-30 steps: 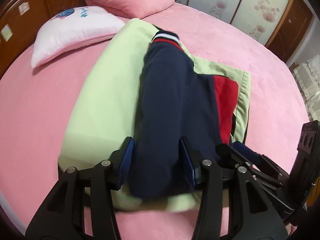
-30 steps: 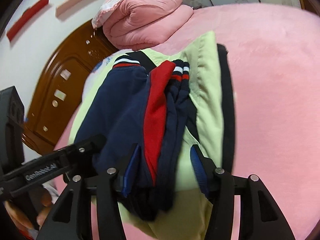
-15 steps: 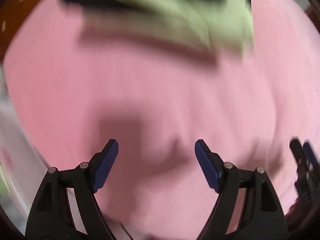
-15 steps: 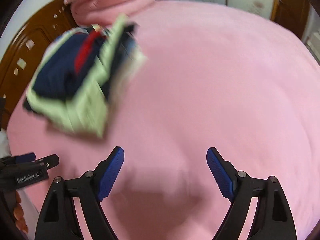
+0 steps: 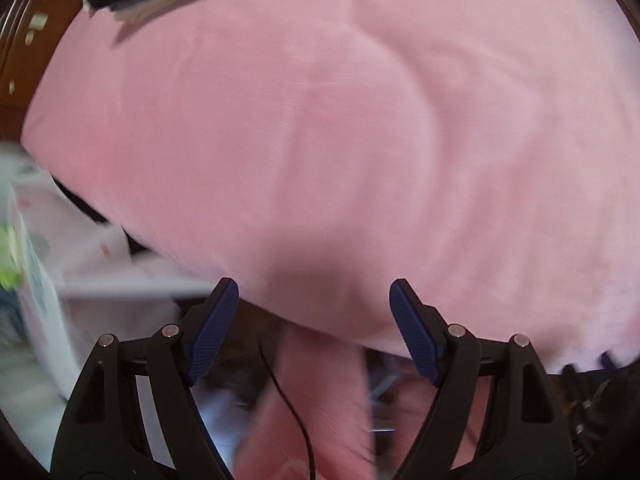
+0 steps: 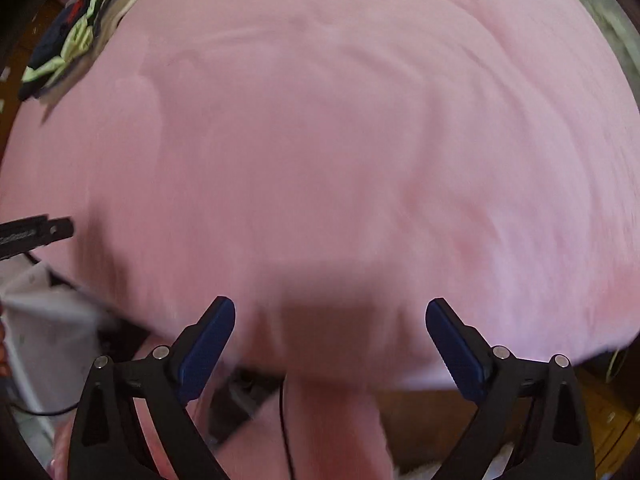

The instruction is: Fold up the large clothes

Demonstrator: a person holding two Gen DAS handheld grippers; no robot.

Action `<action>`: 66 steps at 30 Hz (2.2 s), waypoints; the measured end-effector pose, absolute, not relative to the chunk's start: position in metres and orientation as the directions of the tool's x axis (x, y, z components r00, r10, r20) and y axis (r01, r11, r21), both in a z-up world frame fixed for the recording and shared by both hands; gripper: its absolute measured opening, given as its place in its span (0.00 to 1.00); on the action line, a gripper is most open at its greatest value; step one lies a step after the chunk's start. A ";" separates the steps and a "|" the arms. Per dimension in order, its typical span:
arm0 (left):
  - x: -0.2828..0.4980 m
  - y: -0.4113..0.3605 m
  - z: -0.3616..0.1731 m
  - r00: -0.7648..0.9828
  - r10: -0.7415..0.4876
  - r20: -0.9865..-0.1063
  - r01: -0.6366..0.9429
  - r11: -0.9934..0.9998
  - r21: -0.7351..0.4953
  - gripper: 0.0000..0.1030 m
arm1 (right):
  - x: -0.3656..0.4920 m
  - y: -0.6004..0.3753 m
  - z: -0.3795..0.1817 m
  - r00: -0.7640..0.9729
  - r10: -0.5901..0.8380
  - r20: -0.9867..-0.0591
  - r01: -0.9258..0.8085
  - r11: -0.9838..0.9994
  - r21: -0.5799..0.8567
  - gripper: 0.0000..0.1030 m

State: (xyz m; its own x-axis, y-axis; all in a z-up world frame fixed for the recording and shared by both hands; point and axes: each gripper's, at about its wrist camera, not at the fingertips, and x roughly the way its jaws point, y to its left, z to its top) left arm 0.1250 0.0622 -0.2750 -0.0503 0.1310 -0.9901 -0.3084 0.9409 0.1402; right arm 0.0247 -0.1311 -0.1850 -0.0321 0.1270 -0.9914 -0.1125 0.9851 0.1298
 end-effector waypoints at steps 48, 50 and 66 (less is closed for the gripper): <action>0.089 -0.043 -0.027 0.485 0.029 -0.874 -0.092 0.996 -0.019 0.75 | 0.003 -0.195 0.112 0.438 0.254 -0.863 -0.139 0.967 0.214 1.00; 0.088 -0.041 -0.025 0.488 0.023 -0.872 -0.092 0.995 -0.025 0.77 | 0.000 -0.188 0.113 0.433 0.245 -0.867 -0.146 0.969 0.201 1.00; 0.083 -0.033 -0.034 0.453 -0.006 -0.892 -0.123 0.990 -0.069 1.00 | -0.007 -0.185 0.116 0.428 0.213 -0.878 -0.144 0.975 0.166 1.00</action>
State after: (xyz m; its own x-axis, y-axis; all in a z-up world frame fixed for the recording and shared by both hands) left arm 0.0830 -0.0330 -0.0341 0.4530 -0.0057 -0.8915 -0.1232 0.9900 -0.0689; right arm -0.0066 -0.1854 0.1158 0.4281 0.2131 -0.8782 -0.1443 0.9754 0.1664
